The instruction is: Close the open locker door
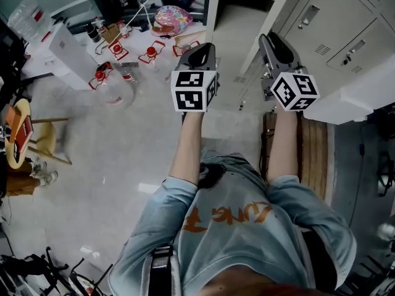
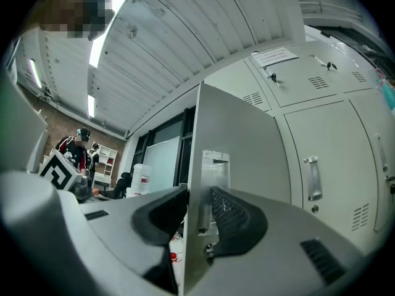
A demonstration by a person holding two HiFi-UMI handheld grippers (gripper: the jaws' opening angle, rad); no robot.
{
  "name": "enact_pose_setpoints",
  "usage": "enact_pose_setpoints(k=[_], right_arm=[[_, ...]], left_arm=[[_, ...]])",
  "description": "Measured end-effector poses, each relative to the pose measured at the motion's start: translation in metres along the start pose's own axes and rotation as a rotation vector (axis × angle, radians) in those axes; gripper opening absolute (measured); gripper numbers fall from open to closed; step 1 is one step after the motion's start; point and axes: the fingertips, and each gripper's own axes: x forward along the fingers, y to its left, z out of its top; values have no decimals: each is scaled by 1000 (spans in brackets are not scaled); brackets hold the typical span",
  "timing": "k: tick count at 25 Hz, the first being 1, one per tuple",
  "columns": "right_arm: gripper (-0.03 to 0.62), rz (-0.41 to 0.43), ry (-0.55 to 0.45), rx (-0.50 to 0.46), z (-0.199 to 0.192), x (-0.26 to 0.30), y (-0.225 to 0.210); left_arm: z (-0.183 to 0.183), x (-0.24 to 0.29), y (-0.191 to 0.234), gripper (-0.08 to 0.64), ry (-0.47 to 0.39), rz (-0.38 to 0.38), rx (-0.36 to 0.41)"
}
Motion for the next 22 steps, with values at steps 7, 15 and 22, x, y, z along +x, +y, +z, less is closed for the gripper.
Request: enact_pose_setpoints(k=[7, 15, 22], right_arm=[[132, 20, -9, -3, -6, 25, 6], [122, 42, -13, 15, -15, 67, 14], [117, 24, -10, 21, -20, 108, 16]], left_arm=[[-8, 18, 15, 18, 21, 9, -8], [-6, 33, 45, 18, 32, 26, 4], [-2, 49, 74, 18, 58, 20, 24]])
